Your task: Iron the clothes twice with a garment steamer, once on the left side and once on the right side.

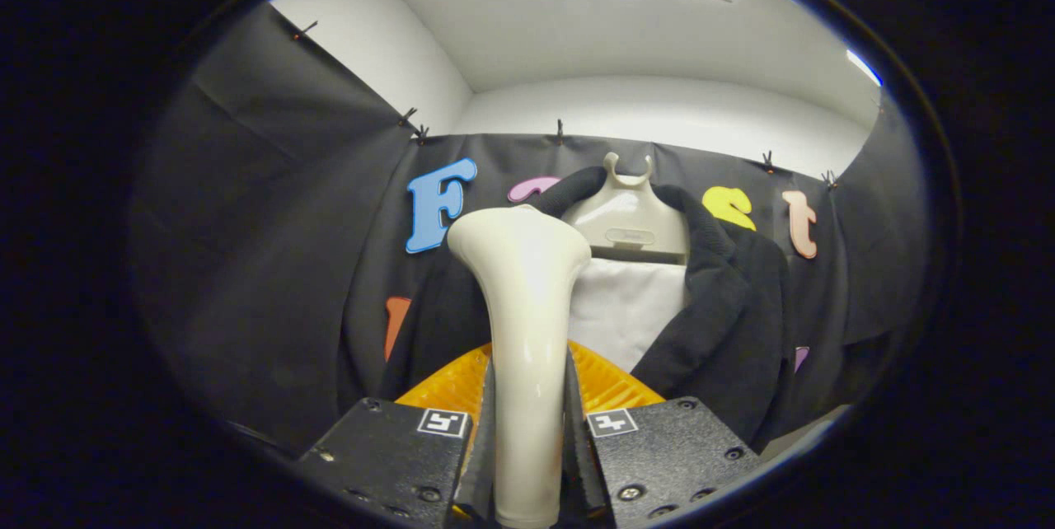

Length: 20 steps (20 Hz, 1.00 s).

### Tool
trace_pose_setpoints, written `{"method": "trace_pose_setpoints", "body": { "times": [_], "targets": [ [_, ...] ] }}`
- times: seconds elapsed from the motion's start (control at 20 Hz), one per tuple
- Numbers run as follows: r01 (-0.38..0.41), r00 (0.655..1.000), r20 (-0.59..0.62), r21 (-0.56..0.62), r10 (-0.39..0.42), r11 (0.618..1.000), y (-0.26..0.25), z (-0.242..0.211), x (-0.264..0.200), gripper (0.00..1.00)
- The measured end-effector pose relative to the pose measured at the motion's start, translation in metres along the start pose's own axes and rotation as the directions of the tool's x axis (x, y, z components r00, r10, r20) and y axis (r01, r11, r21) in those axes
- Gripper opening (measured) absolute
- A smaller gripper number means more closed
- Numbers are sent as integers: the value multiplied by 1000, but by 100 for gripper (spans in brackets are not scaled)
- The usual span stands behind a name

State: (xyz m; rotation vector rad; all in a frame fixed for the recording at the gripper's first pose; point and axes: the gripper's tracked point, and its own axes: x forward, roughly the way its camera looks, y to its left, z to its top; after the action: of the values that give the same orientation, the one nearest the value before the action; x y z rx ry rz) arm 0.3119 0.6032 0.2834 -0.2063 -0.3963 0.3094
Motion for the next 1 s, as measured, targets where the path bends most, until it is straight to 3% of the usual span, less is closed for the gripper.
{"method": "trace_pose_setpoints", "body": {
  "times": [1.0],
  "targets": [
    [-28,978,-208,3,29,1000,8,-95,-65,39]
  ]
}}
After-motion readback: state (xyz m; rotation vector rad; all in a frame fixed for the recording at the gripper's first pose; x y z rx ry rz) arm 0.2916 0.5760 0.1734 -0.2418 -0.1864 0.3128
